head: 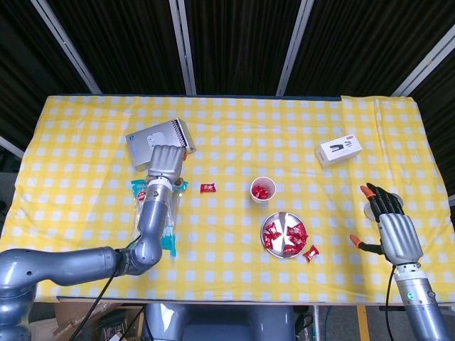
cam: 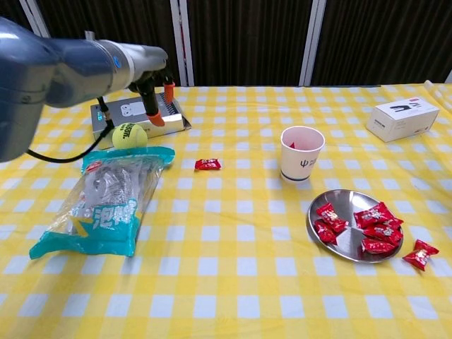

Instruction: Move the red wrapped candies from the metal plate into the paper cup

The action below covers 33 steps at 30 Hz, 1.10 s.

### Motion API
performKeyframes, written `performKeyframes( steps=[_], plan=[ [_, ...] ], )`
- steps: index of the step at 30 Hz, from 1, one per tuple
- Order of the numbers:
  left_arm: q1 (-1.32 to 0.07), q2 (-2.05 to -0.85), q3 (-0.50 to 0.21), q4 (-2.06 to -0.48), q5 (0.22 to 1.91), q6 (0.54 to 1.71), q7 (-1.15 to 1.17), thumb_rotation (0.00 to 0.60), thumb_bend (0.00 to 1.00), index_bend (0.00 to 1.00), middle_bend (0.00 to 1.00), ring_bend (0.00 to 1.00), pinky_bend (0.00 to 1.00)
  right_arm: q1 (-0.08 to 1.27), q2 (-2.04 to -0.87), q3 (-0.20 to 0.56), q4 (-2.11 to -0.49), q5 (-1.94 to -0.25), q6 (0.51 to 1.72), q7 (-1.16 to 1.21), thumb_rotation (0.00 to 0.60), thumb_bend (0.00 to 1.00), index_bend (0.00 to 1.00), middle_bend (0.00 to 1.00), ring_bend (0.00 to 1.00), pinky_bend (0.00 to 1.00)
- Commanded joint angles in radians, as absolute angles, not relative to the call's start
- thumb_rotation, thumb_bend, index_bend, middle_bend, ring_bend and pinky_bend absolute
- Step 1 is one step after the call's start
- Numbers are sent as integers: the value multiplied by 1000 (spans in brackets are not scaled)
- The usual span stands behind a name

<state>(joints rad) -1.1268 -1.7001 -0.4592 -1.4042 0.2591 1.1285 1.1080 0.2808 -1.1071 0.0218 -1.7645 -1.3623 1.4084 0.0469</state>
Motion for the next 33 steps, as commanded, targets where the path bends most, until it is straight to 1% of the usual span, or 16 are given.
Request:
performKeyframes(
  steps=[1,8,15,30,33],
  plan=[
    [-1172,-1781,-440,-1311,213,1101,1118,600,240,402,1000,1000,987,277,-1105,26,-1764,-1365,1403,54,600,247,0,59,0,88],
    [-1214,-1892,-426,-1160,194,1056,1102,600,251,406,1000,1000,987,269,-1100,40,-1765,-1370,1396,72,600,247,0,59,0,88],
    [-1241,-1970,-429,-1038,210,1003,1067,600,268,411,1000,1000,987,263,-1096,47,-1768,-1370,1379,80,600,246,0,59,0,88],
    [-1275,-2063,-454,-888,259,945,1012,600,295,437,1000,1000,988,253,-1090,61,-1772,-1372,1350,96,600,246,0,59,0,88],
    [-1272,-2069,-455,-873,254,942,1015,600,315,465,1000,1000,987,251,-1088,63,-1774,-1375,1349,98,600,246,0,59,0,88]
  ],
)
